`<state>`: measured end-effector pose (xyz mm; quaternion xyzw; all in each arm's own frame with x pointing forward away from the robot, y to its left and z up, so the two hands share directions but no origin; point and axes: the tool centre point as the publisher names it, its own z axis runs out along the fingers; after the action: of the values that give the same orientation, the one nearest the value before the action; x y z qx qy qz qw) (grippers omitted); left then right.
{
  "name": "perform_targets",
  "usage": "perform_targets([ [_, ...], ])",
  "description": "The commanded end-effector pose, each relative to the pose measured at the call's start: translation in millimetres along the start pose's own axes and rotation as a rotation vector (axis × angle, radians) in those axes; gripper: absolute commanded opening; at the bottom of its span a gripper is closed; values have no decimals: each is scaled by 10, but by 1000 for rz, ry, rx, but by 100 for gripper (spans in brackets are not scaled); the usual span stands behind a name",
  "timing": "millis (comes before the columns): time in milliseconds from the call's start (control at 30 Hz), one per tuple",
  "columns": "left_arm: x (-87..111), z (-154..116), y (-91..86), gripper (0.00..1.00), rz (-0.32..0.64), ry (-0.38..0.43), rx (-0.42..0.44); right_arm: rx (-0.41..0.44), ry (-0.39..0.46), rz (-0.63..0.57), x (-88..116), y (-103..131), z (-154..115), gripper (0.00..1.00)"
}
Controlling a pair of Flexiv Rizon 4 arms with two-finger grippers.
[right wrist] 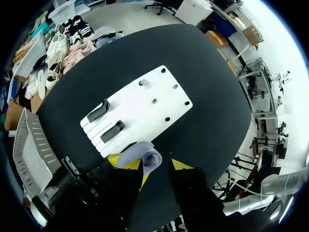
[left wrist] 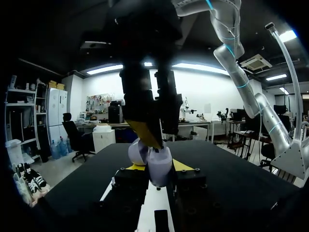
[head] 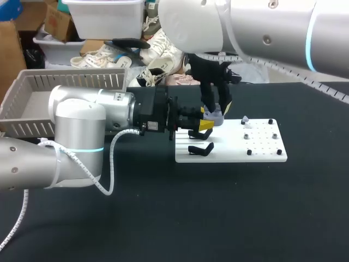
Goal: Pick up each earbud case from the left stands, insert the matching earbuds, close the lid, and place the case in the box.
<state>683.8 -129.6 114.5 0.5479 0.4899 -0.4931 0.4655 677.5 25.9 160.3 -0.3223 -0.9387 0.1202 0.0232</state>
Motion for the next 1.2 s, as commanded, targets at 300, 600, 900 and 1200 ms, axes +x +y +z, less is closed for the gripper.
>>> perform_targets([
  [300, 0, 1, 0, 0, 1, 0, 2, -106, 10, 41, -18, -300, -234, 41],
  [600, 0, 1, 0, 0, 1, 0, 2, -283, -42, -50, -244, -580, -423, 68],
  [900, 0, 1, 0, 0, 1, 0, 2, -335, -156, -168, -534, -558, -458, 78],
  [1200, 0, 1, 0, 0, 1, 0, 2, -372, -159, -210, -941, -454, -239, 81],
])
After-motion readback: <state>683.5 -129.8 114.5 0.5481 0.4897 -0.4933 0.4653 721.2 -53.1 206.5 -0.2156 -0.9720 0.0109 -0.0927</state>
